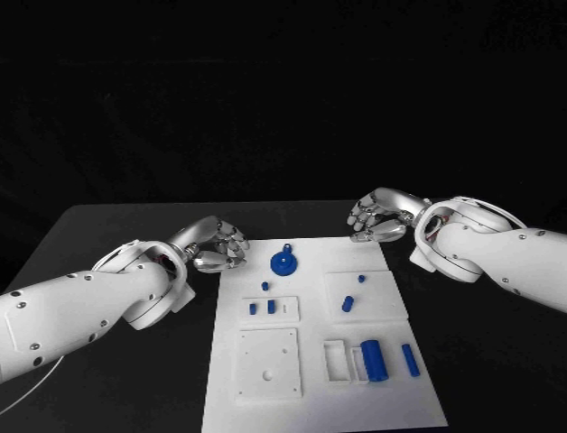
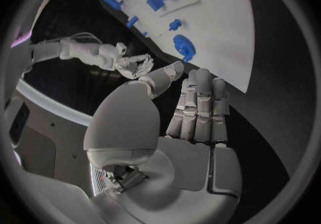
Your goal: Assemble the parts on the task board
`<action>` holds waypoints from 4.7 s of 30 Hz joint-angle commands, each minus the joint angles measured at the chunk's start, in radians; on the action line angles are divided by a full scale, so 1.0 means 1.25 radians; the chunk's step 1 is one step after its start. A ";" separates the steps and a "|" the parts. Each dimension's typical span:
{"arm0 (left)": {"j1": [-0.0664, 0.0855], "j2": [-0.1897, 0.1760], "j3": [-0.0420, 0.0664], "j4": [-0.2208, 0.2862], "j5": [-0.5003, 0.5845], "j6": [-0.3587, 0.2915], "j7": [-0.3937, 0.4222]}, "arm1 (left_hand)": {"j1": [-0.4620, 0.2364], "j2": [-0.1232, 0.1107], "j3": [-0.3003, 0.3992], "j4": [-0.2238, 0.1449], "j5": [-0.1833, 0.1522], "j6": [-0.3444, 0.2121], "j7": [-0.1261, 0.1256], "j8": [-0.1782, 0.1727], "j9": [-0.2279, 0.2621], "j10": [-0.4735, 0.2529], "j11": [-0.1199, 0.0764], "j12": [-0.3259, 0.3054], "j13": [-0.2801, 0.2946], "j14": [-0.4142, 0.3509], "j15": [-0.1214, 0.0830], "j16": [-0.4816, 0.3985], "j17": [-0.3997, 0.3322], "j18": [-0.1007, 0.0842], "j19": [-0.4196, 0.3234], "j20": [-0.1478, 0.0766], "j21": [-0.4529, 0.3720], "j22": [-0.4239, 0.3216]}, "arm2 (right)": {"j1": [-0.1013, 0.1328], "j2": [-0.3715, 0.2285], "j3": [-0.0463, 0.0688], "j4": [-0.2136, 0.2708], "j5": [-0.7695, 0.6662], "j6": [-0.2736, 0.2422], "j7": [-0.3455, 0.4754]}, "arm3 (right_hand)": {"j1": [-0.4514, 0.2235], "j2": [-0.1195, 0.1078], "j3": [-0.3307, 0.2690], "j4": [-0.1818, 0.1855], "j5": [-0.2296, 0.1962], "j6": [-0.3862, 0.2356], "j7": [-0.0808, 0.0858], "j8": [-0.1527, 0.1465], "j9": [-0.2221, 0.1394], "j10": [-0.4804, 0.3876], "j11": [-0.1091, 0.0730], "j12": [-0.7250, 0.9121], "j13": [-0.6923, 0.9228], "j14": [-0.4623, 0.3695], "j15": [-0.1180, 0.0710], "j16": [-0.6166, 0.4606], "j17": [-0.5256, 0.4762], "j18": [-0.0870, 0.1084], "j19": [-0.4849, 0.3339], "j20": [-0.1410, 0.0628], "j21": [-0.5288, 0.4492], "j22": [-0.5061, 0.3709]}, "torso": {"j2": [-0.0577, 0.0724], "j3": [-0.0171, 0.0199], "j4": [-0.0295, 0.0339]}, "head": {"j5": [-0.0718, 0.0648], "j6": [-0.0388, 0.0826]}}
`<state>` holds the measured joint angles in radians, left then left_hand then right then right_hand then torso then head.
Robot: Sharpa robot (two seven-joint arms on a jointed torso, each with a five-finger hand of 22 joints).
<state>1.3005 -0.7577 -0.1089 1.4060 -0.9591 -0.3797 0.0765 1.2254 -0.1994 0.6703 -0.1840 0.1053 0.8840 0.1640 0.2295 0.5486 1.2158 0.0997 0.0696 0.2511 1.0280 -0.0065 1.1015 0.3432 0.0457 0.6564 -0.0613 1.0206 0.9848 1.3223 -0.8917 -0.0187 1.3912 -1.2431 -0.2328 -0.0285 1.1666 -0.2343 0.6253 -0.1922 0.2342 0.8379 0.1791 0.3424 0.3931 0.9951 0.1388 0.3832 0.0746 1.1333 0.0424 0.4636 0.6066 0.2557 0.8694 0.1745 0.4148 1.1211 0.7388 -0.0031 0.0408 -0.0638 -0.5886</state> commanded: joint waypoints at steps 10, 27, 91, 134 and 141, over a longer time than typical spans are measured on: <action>0.001 -0.041 0.000 0.019 0.462 0.069 0.265 | -0.026 0.025 -0.019 -0.004 -0.008 -0.006 0.003 0.015 0.001 -0.005 0.004 0.004 0.003 -0.004 0.006 -0.084 -0.028 -0.016 -0.005 -0.028 -0.037 -0.014 | -0.007 -0.072 -0.024 0.077 -0.154 0.038 0.009 | 0.015 -0.010 0.013 0.002 -0.026 0.037 -0.007 0.010 0.000 0.058 -0.036 -0.024 -0.002 0.175 -0.049 0.185 0.171 0.005 0.220 -0.097 0.145 0.071 | -0.004 0.0031 -0.0032 | -0.021 0.008; -0.001 -0.053 -0.001 0.036 0.482 0.084 0.266 | -0.040 0.036 -0.026 -0.013 -0.008 -0.010 0.003 0.021 -0.001 0.010 -0.001 0.006 0.007 0.026 0.001 -0.127 -0.032 -0.013 0.018 -0.032 -0.052 -0.023 | -0.011 -0.098 -0.063 0.141 -0.303 0.048 -0.011 | 0.009 -0.023 0.045 0.012 -0.047 0.056 -0.016 0.011 0.003 0.119 -0.046 -0.099 0.008 0.175 -0.060 0.381 0.292 0.005 0.289 -0.156 0.262 0.170 | -0.003 0.0021 -0.0009 | -0.035 0.003; -0.001 -0.054 -0.001 0.032 0.483 0.090 0.249 | -0.042 0.037 -0.026 -0.016 -0.008 -0.014 0.004 0.022 -0.003 0.006 0.000 0.002 0.007 0.034 0.001 -0.135 -0.026 -0.013 0.025 -0.033 -0.055 -0.023 | -0.063 -0.037 -0.066 0.141 -0.536 0.035 -0.098 | 0.034 -0.016 0.239 0.054 -0.140 0.154 -0.056 0.043 0.014 0.235 -0.077 -0.130 0.059 0.161 -0.090 0.457 0.250 0.005 0.297 -0.165 0.356 0.166 | -0.003 0.0013 -0.0009 | -0.028 -0.013; -0.002 -0.051 -0.001 0.013 0.485 0.084 0.255 | -0.043 0.039 -0.027 -0.018 -0.006 -0.014 0.004 0.024 -0.003 0.003 0.001 0.001 0.007 0.036 0.002 -0.140 -0.022 -0.014 0.026 -0.033 -0.057 -0.023 | -0.062 -0.052 -0.003 0.212 -0.375 -0.063 -0.044 | 0.037 -0.028 0.257 0.066 -0.130 0.164 -0.059 0.042 0.014 0.249 -0.080 -0.136 0.072 0.160 -0.093 0.463 0.240 0.005 0.299 -0.167 0.364 0.165 | -0.005 0.0013 -0.0026 | -0.018 -0.010; -0.003 -0.046 -0.001 0.003 0.494 0.061 0.248 | -0.043 0.040 -0.027 -0.018 -0.005 -0.014 0.003 0.024 -0.003 0.004 0.001 0.001 0.007 0.036 0.002 -0.140 -0.021 -0.014 0.026 -0.033 -0.057 -0.023 | -0.062 -0.023 -0.003 0.229 -0.363 -0.078 -0.033 | 0.037 -0.027 0.256 0.066 -0.125 0.163 -0.059 0.042 0.014 0.249 -0.080 -0.137 0.073 0.160 -0.093 0.464 0.238 0.005 0.299 -0.167 0.364 0.165 | -0.007 0.0006 -0.0016 | -0.002 -0.007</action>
<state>1.2975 -0.8184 -0.1113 1.4102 -0.3570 -0.2836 0.3832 1.1776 -0.1514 0.6391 -0.2026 0.0997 0.8749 0.1692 0.2550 0.5456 1.2239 0.0996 0.0764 0.2590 1.0667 -0.0050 0.9293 0.3152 0.0304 0.6829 -0.0643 0.9523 0.9571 1.2449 -0.9257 -0.0226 1.6725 -1.7285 -0.2967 -0.0999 1.2073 -0.2647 0.9439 -0.1145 0.0718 1.0375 0.1066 0.3910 0.4090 1.2671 0.0447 0.2125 0.1642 1.3505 -0.0625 1.0375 0.9052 0.2242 1.2430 -0.0297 0.8655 1.3093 0.7317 -0.0014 0.0383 -0.0751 -0.5987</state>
